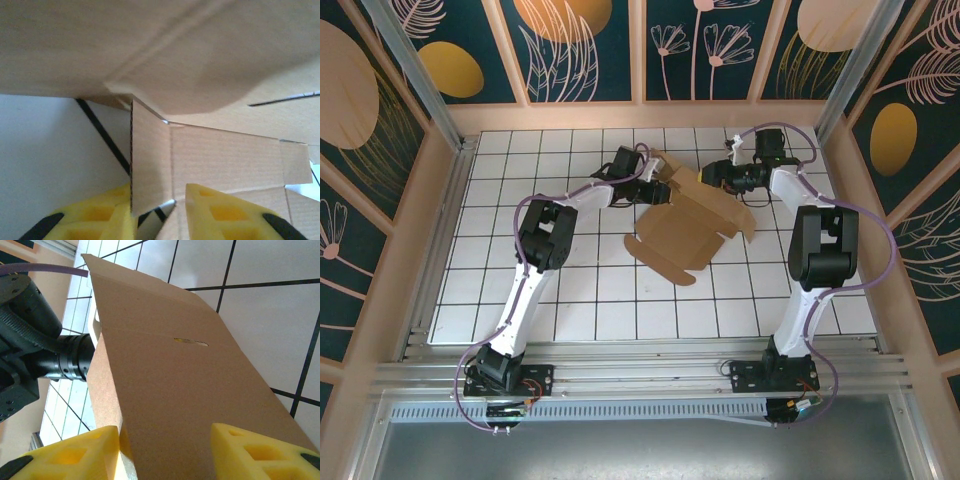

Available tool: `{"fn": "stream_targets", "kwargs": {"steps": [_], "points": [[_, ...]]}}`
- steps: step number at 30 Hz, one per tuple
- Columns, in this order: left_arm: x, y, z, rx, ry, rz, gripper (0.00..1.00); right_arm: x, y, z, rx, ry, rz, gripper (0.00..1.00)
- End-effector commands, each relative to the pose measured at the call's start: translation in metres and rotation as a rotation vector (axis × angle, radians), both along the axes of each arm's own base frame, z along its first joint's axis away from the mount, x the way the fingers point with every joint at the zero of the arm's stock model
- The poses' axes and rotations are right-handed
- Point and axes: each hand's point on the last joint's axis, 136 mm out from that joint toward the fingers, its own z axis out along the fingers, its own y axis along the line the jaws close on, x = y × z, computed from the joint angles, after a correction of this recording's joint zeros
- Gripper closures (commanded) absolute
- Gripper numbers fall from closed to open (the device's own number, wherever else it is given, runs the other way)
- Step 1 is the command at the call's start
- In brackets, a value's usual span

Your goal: Fold the paper box

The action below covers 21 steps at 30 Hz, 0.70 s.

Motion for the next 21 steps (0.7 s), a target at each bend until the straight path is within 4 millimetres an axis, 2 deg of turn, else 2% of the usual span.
{"fn": "stream_targets", "kwargs": {"steps": [1, 5, 10, 18, 21], "points": [[-0.010, -0.023, 0.039, -0.032, -0.121, -0.053, 0.68, -0.005, -0.003, -0.014, -0.049, 0.036, -0.032, 0.49], [-0.004, -0.022, 0.044, -0.010, -0.168, -0.026, 0.73, -0.006, -0.004, -0.015, -0.051, 0.037, -0.031, 0.49], [-0.010, -0.025, 0.043, 0.068, -0.239, -0.045, 0.78, -0.007, -0.004, -0.017, -0.051, 0.044, -0.032, 0.49], [-0.020, -0.023, 0.076, 0.078, -0.421, -0.057, 0.68, -0.008, -0.005, -0.018, -0.054, 0.044, -0.033, 0.49], [-0.022, -0.027, 0.080, 0.037, -0.434, -0.071, 0.68, -0.008, -0.004, -0.017, -0.050, 0.045, -0.032, 0.49]]}}
